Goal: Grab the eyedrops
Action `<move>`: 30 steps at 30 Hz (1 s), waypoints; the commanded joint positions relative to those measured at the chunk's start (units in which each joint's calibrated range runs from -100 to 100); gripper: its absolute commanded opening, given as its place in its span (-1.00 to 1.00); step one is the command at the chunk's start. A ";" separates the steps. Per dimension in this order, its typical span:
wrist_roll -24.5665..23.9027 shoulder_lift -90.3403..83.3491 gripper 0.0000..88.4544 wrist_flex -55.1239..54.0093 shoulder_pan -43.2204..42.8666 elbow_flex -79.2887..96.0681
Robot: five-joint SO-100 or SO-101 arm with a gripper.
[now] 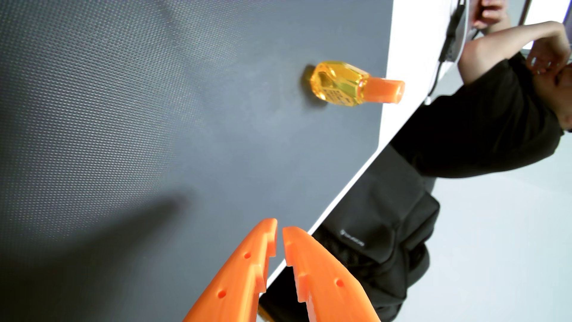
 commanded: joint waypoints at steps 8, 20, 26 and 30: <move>3.66 4.00 -0.97 -0.34 -0.34 -7.81; 11.46 35.59 -0.97 -0.51 -0.43 -33.30; 15.54 55.54 -0.97 -0.34 -2.34 -47.97; 17.17 67.60 -0.97 -0.17 -3.25 -56.35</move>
